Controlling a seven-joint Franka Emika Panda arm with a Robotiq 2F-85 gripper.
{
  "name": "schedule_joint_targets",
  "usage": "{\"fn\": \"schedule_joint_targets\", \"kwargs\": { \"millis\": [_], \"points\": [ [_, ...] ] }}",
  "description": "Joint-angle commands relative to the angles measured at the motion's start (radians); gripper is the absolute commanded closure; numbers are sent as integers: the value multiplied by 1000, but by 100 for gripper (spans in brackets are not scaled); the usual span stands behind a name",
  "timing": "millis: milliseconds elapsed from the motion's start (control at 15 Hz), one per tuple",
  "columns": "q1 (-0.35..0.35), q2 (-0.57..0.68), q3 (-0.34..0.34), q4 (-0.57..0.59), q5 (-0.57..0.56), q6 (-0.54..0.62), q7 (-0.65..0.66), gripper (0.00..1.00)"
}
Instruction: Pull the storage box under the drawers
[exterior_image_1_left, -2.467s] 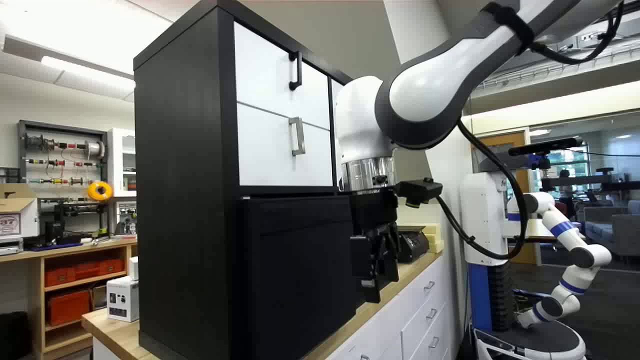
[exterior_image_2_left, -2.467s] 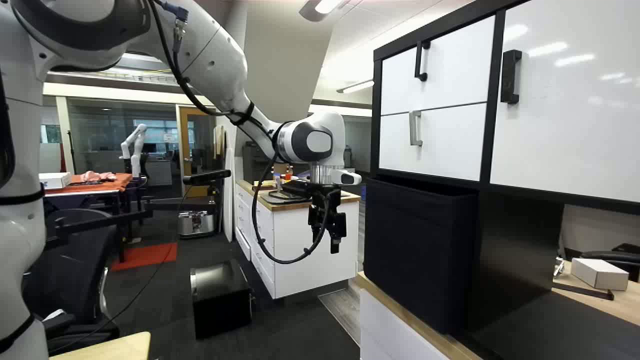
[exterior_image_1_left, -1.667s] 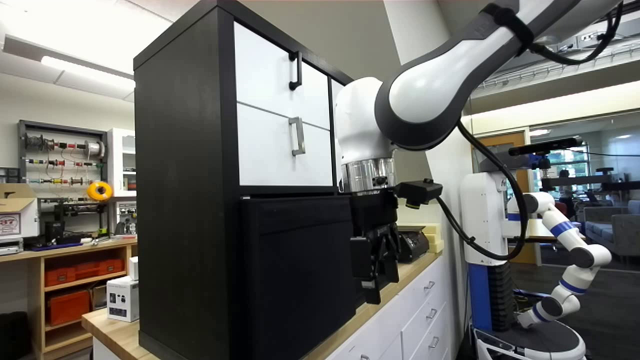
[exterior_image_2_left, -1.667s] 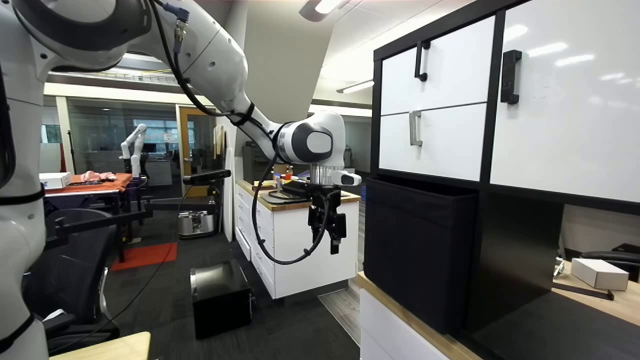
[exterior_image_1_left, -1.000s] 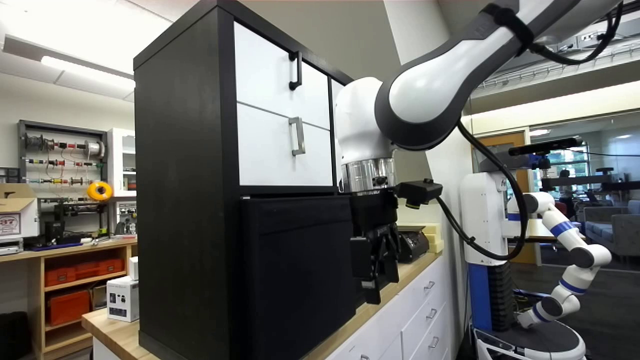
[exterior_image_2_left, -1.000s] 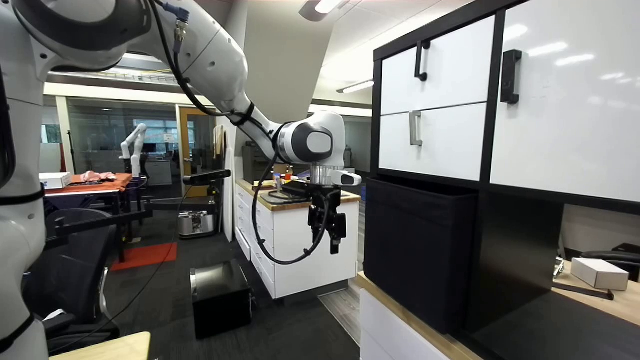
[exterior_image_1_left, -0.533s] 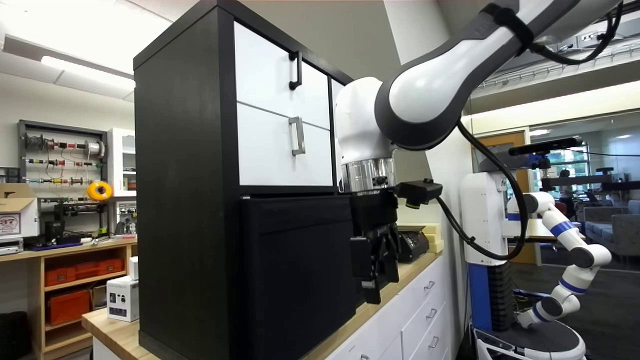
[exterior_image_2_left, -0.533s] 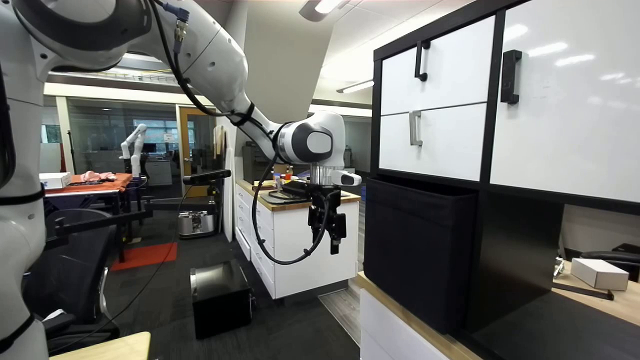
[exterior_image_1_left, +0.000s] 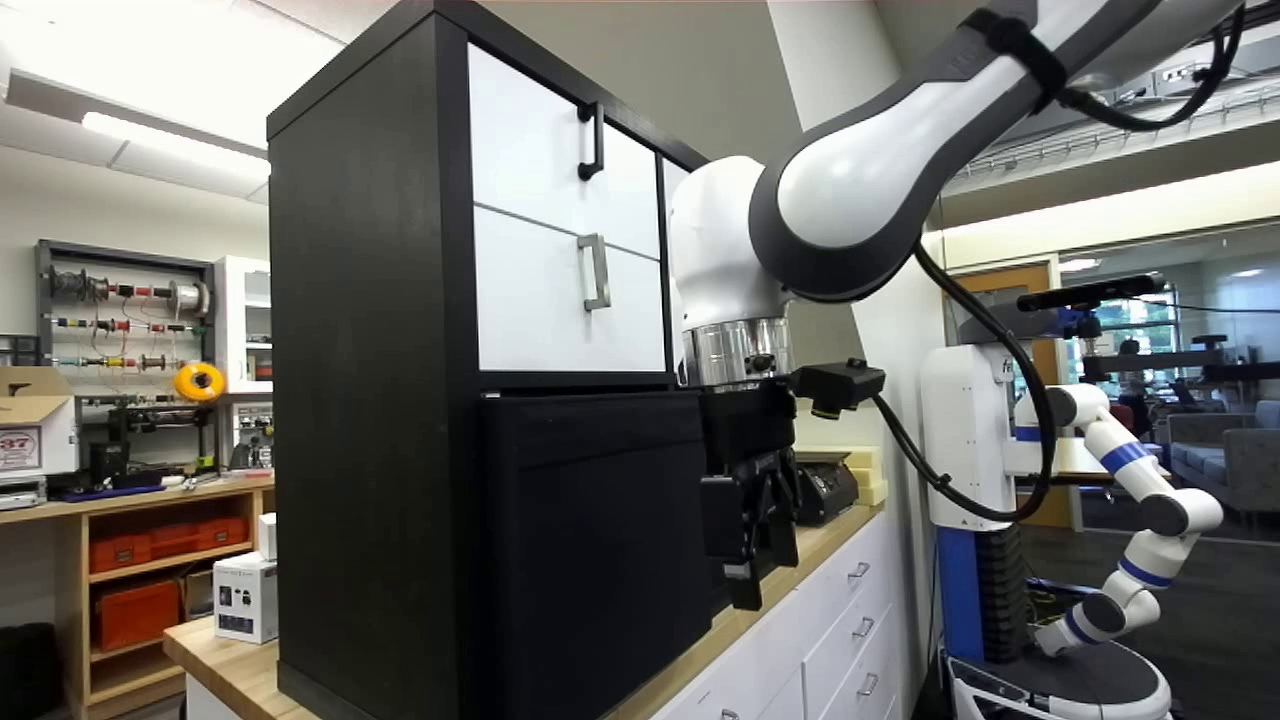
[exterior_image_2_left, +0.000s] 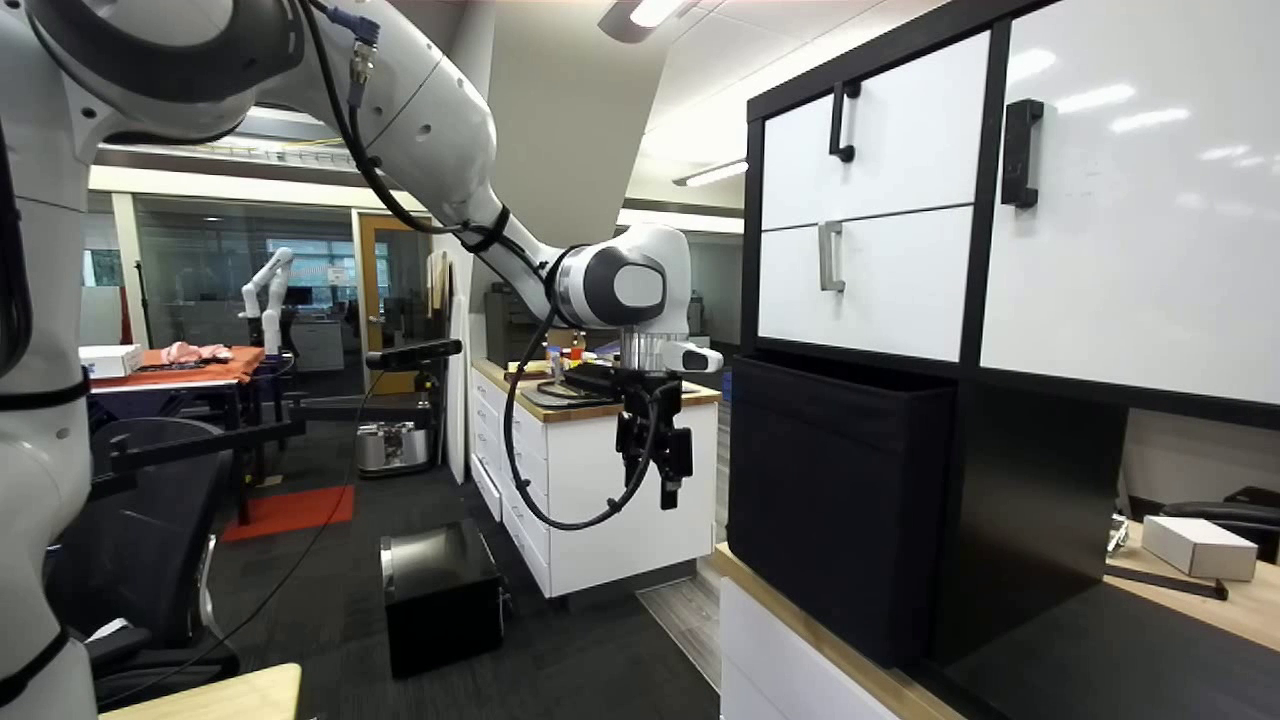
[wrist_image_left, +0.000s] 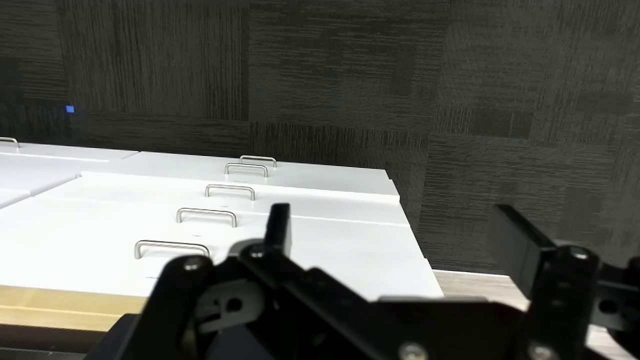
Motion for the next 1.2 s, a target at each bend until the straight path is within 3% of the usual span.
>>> {"fn": "schedule_joint_targets", "kwargs": {
  "millis": [0,1133],
  "points": [
    [7,-35,-21,-8,-14,33,5,0],
    [-1,-70,-60,-29,-37,157,9,0]
  ]
}}
